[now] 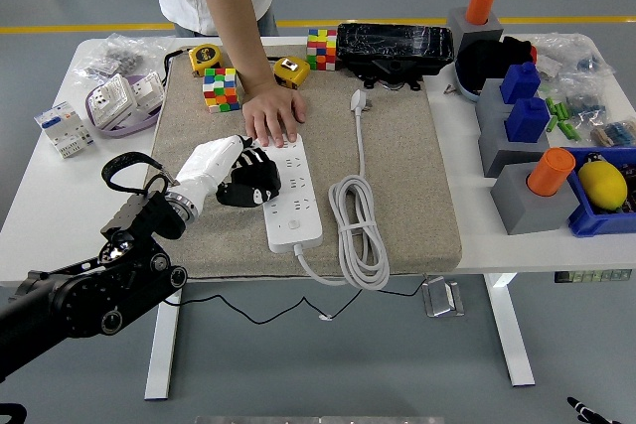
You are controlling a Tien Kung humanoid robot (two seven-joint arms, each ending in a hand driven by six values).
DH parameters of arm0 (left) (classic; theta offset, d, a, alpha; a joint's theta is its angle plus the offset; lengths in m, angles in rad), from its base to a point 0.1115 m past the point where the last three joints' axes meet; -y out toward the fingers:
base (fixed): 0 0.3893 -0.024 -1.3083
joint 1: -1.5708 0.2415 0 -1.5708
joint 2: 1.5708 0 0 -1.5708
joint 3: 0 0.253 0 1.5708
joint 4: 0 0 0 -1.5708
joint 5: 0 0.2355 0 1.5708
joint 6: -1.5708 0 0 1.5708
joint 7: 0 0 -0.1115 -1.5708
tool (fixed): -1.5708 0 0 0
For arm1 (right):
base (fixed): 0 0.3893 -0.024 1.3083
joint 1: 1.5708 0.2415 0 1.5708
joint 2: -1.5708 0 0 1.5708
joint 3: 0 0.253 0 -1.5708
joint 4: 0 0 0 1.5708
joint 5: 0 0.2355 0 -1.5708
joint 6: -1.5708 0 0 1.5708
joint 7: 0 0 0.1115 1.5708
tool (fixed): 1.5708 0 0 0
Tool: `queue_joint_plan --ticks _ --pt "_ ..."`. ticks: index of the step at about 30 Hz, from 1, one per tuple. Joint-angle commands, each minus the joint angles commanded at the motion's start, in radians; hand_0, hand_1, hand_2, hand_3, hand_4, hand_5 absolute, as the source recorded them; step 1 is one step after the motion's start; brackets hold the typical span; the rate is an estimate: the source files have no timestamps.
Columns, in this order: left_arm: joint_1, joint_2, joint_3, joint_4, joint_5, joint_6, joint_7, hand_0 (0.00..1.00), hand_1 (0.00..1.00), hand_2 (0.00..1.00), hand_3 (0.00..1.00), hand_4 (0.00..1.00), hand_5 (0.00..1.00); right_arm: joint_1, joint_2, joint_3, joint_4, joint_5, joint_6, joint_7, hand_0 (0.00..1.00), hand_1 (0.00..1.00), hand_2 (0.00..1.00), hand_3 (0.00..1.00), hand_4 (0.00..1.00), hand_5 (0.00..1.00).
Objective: Put the plug near the board,insert it into the board,press the button,pull the plug out
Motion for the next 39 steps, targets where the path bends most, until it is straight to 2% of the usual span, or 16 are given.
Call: queue_joint_plan --ticks 1,2,7,8,14,19,24,32,37,38,39 --pt "-0.001 0.000 0.000 0.000 0.001 -0.001 0.002 0.434 0.511 0.523 0.538 0.753 0.122 0.000 0.000 0.000 0.001 0.000 0.000 0.000 0.611 0.641 0.644 0.552 0.953 0.488" --pt "-0.002 0.000 -0.001 0.000 -0.001 -0.002 0.002 0.342 0.421 0.443 0.533 0.699 0.044 0.001 0.000 0.001 0.001 0.000 0.000 0.000 0.611 0.640 0.644 0.553 0.952 0.487" --pt "0.002 0.004 -0.008 -0.011 -0.003 -0.003 -0.006 0.342 0.421 0.443 0.533 0.699 0.044 0.000 0.000 0.002 0.001 -0.002 0.000 0.000 0.611 0.640 0.644 0.553 0.952 0.487" --pt "0.003 0.005 -0.010 -0.014 -0.002 -0.002 -0.010 0.313 0.379 0.411 0.529 0.689 0.017 0.000 0.000 0.002 0.001 -0.002 0.000 0.000 0.611 0.640 0.644 0.553 0.952 0.487" --pt "0.011 0.010 -0.024 -0.030 -0.015 0.010 -0.059 0.319 0.382 0.393 0.526 0.679 0.007 -0.001 0.000 0.001 0.001 -0.002 0.000 0.000 0.611 0.640 0.644 0.553 0.952 0.487" --pt "0.018 0.017 -0.038 -0.037 -0.019 0.022 -0.093 0.319 0.382 0.393 0.526 0.679 0.007 -0.001 0.000 -0.001 0.001 -0.001 0.000 0.001 0.611 0.640 0.644 0.553 0.952 0.487" --pt "0.023 0.033 -0.057 -0.016 -0.014 0.031 -0.111 0.322 0.387 0.399 0.529 0.681 0.002 0.000 0.001 -0.002 0.000 -0.002 0.000 0.000 0.611 0.640 0.644 0.552 0.952 0.486" --pt "0.035 0.066 -0.071 0.040 0.008 0.037 -0.114 0.329 0.392 0.404 0.530 0.674 0.002 -0.002 0.002 -0.005 0.000 -0.002 0.000 0.001 0.611 0.640 0.644 0.552 0.951 0.484" --pt "0.041 0.072 -0.066 0.064 -0.003 0.034 -0.110 0.329 0.392 0.404 0.530 0.674 0.002 -0.003 0.002 -0.009 0.000 -0.002 0.000 0.000 0.611 0.640 0.644 0.552 0.951 0.484" --pt "0.041 0.071 -0.066 0.066 -0.006 0.031 -0.109 0.373 0.474 0.522 0.565 0.725 0.017 -0.002 0.002 -0.009 0.001 -0.002 0.000 0.000 0.611 0.640 0.644 0.552 0.951 0.483" --pt "0.042 0.070 -0.065 0.070 -0.014 0.026 -0.110 0.373 0.474 0.522 0.565 0.725 0.017 -0.002 0.002 -0.008 0.001 -0.002 0.000 0.001 0.611 0.640 0.644 0.552 0.951 0.483"
